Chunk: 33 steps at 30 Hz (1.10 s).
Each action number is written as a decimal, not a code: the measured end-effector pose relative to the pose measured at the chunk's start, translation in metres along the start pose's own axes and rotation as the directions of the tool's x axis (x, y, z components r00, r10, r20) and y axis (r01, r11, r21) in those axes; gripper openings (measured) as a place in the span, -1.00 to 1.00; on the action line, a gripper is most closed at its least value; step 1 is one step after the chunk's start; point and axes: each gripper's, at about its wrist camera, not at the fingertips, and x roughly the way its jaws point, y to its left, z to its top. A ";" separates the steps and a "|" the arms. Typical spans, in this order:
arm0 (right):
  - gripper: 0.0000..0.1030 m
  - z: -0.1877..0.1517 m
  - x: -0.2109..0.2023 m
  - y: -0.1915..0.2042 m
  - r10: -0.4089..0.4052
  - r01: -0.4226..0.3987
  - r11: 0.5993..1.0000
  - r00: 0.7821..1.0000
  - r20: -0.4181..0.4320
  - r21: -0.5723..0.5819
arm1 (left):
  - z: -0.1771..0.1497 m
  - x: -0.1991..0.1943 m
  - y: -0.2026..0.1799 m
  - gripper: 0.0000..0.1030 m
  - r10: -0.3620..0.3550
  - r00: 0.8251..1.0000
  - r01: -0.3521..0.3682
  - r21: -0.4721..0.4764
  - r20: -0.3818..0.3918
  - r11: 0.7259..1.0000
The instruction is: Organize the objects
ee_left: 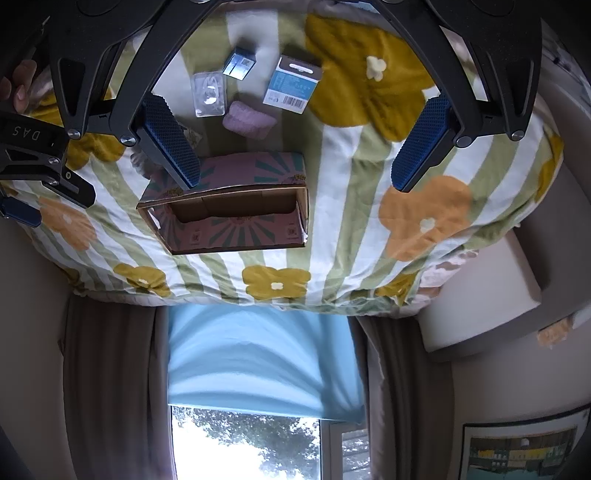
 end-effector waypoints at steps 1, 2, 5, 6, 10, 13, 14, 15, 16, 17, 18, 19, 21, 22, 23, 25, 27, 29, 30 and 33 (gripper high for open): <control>0.99 0.000 0.000 0.000 -0.005 0.005 1.000 1.000 0.000 0.003 | 0.000 0.001 0.000 0.99 0.000 1.000 0.000 -0.002 -0.003 1.000; 0.99 0.000 0.000 0.000 -0.010 0.011 1.000 1.000 0.000 0.006 | -0.001 0.001 0.001 0.99 -0.002 1.000 0.002 -0.004 -0.005 1.000; 0.99 0.000 0.000 0.001 -0.019 0.019 1.000 1.000 -0.002 0.011 | -0.002 0.003 0.002 0.99 -0.008 1.000 0.008 -0.009 -0.010 1.000; 0.99 0.000 0.000 0.001 -0.024 0.024 1.000 1.000 -0.003 0.013 | -0.002 0.003 0.002 0.99 -0.011 1.000 0.011 -0.011 -0.011 1.000; 0.99 0.000 0.000 0.001 -0.037 0.037 0.999 0.999 -0.005 0.020 | -0.003 0.002 0.004 0.99 -0.018 1.000 0.018 -0.018 -0.010 1.000; 0.99 -0.001 0.000 0.002 -0.044 0.044 0.999 0.999 -0.005 0.024 | -0.002 0.002 0.004 0.99 -0.018 1.000 0.017 -0.015 -0.012 1.000; 0.99 0.000 0.000 0.001 -0.046 0.046 0.999 0.999 -0.006 0.026 | -0.002 0.001 0.004 0.99 -0.021 1.000 0.020 -0.015 -0.014 1.000; 0.99 0.000 0.001 0.002 -0.051 0.051 0.998 0.999 -0.007 0.027 | -0.002 0.002 0.004 0.99 -0.023 1.000 0.023 -0.015 -0.015 1.000; 0.99 -0.001 0.001 0.003 -0.051 0.052 0.998 0.999 -0.007 0.027 | -0.003 0.001 0.004 0.99 -0.025 1.000 0.024 -0.016 -0.016 1.000; 0.99 0.000 0.001 0.002 -0.079 0.080 0.996 0.997 -0.012 0.041 | -0.003 0.001 0.004 0.99 -0.026 1.000 0.026 -0.016 -0.017 1.000; 0.99 0.000 0.000 0.002 -0.079 0.079 0.996 0.997 -0.012 0.041 | -0.002 0.001 0.004 0.99 -0.029 0.999 0.028 -0.015 -0.019 0.999; 0.99 0.000 0.000 0.002 -0.079 0.079 0.996 0.997 -0.011 0.041 | -0.002 0.001 0.004 0.99 -0.030 0.999 0.030 -0.014 -0.020 0.999; 0.99 0.000 0.001 0.002 -0.079 0.080 0.996 0.997 -0.011 0.042 | -0.002 0.001 0.004 0.99 -0.032 0.999 0.031 -0.015 -0.021 0.999; 0.99 0.000 0.001 0.003 -0.079 0.080 0.996 0.997 -0.010 0.041 | -0.003 0.002 0.004 0.99 -0.031 0.999 0.031 -0.015 -0.023 0.999; 0.99 0.000 0.001 0.004 -0.080 0.080 0.996 0.997 -0.010 0.041 | -0.003 0.002 0.004 0.99 -0.033 0.999 0.032 -0.016 -0.027 0.999; 0.99 -0.001 0.001 0.006 -0.080 0.080 0.996 0.997 -0.008 0.042 | -0.003 0.003 0.004 0.99 -0.034 0.999 0.034 -0.019 -0.030 0.999; 0.99 -0.001 0.001 0.006 -0.078 0.078 0.996 0.997 -0.007 0.042 | -0.003 0.003 0.004 0.99 -0.035 0.999 0.034 -0.019 -0.032 0.999; 0.99 -0.001 0.001 0.006 -0.078 0.079 0.996 0.997 -0.011 0.043 | -0.003 0.003 0.004 0.99 -0.037 0.999 0.036 -0.017 -0.033 0.999; 0.99 0.000 0.001 0.007 -0.077 0.077 0.996 0.997 -0.013 0.042 | -0.003 0.004 0.004 0.99 -0.039 0.999 0.039 -0.016 -0.034 0.999; 0.99 0.000 0.001 0.011 -0.076 0.077 0.996 0.997 -0.015 0.038 | -0.004 0.005 0.004 0.99 -0.044 0.998 0.043 -0.014 -0.037 0.999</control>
